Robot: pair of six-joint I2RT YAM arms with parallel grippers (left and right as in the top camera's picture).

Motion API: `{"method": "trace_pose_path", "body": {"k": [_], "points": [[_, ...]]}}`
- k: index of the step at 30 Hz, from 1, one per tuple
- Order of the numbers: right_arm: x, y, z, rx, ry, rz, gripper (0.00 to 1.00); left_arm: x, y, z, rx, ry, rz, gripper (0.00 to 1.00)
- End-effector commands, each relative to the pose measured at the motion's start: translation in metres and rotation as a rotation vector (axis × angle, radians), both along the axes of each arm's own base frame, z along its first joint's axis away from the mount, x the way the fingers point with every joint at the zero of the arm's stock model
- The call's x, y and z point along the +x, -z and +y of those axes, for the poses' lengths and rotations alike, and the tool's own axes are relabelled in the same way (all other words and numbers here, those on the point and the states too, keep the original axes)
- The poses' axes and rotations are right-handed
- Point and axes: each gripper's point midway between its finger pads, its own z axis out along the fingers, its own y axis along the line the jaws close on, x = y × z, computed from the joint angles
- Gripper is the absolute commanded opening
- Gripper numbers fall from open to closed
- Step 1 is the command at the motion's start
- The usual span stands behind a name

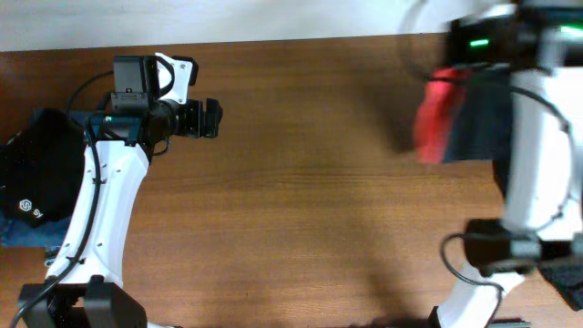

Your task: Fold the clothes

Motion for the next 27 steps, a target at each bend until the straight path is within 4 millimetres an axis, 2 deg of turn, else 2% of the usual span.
{"method": "trace_pose_path", "body": {"k": [1,2,6,14,16,18,21,24,27], "points": [[-0.012,0.035,0.079,-0.076,-0.309,0.080,0.13,0.000,0.003,-0.001,-0.013,-0.006,0.011,0.99],[-0.015,0.047,0.091,-0.103,-0.332,0.114,0.21,0.000,0.003,0.000,-0.012,-0.006,0.011,0.99],[-0.022,0.060,0.113,-0.110,-0.386,0.152,0.31,0.000,0.003,0.000,-0.012,-0.006,0.011,0.99],[-0.026,0.060,0.109,-0.106,-0.380,0.166,0.32,0.000,0.002,-0.001,-0.014,-0.006,0.008,0.99],[-0.021,0.061,0.096,-0.172,-0.334,0.162,0.34,0.000,0.000,-0.009,-0.043,0.022,0.004,0.99],[-0.011,0.061,0.067,-0.252,-0.181,0.161,0.37,-0.002,-0.004,-0.029,-0.109,0.091,0.000,0.99],[-0.004,0.061,0.037,-0.269,-0.040,0.168,0.41,-0.003,-0.003,-0.056,-0.177,0.145,0.009,0.99],[-0.001,0.061,0.002,-0.236,0.079,0.191,0.46,-0.003,0.015,-0.091,-0.217,0.166,0.065,0.99],[-0.004,0.064,-0.028,-0.193,0.139,0.228,0.51,-0.008,0.049,-0.136,-0.256,0.189,0.167,0.99]]}}
